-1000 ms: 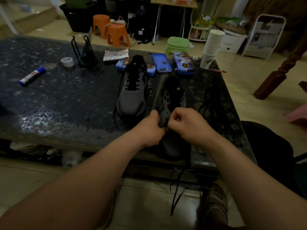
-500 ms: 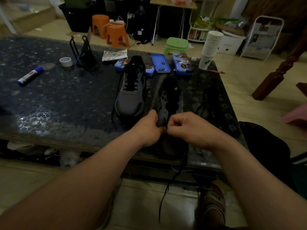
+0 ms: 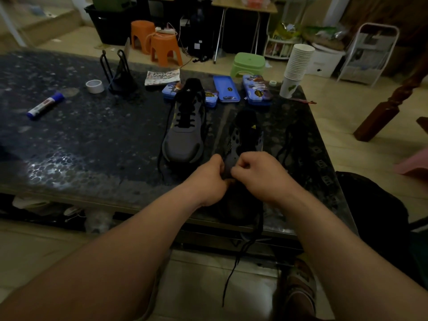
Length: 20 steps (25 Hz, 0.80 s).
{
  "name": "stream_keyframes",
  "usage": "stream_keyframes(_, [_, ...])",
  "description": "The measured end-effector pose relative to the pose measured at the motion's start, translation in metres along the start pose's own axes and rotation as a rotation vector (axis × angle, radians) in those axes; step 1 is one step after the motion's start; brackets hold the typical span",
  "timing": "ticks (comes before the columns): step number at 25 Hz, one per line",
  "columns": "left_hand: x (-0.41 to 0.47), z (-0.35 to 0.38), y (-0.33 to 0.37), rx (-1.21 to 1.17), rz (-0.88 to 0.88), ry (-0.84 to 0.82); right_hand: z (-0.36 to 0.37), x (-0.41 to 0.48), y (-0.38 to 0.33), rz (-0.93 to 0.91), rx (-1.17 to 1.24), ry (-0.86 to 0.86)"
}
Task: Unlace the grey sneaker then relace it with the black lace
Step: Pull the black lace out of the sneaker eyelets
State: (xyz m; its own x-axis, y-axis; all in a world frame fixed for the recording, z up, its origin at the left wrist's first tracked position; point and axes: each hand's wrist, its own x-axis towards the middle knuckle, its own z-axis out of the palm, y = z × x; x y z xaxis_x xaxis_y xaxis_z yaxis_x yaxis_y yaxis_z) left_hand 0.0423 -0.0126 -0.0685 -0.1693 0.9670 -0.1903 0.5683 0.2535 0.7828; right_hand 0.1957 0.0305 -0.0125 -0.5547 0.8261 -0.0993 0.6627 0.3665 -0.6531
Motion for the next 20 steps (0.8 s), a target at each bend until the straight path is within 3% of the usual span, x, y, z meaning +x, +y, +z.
stream_keyframes(2, [0.002,0.002,-0.002,-0.033,-0.011,0.000,-0.025,-0.022,0.003,-0.062,0.171,-0.422])
stream_keyframes(3, [0.002,0.003,-0.003,-0.044,-0.019,0.006,-0.035,-0.032,0.003,-0.068,0.140,-0.556])
stream_keyframes(4, [0.003,0.004,-0.004,-0.059,-0.023,0.011,-0.039,-0.038,0.005,-0.048,0.082,-0.571])
stream_keyframes(9, [0.001,0.003,-0.003,-0.073,0.005,0.005,-0.004,-0.004,-0.007,0.125,-0.155,0.023])
stream_keyframes(13, [0.003,0.006,-0.005,-0.076,0.006,0.026,0.011,0.014,-0.003,0.109,-0.316,0.148])
stream_keyframes(15, [0.006,0.006,-0.008,-0.086,-0.006,0.009,-0.007,0.004,-0.002,0.017,-0.093,-0.046])
stream_keyframes(18, [0.009,0.007,-0.012,-0.127,-0.008,0.020,-0.040,-0.029,-0.005,-0.073,0.095,-0.636])
stream_keyframes(19, [0.008,0.007,-0.012,-0.136,-0.012,0.025,-0.043,-0.036,-0.005,-0.059,0.051,-0.701])
stream_keyframes(20, [0.008,0.007,-0.013,-0.144,-0.018,0.023,-0.039,-0.037,-0.003,-0.028,0.003,-0.655])
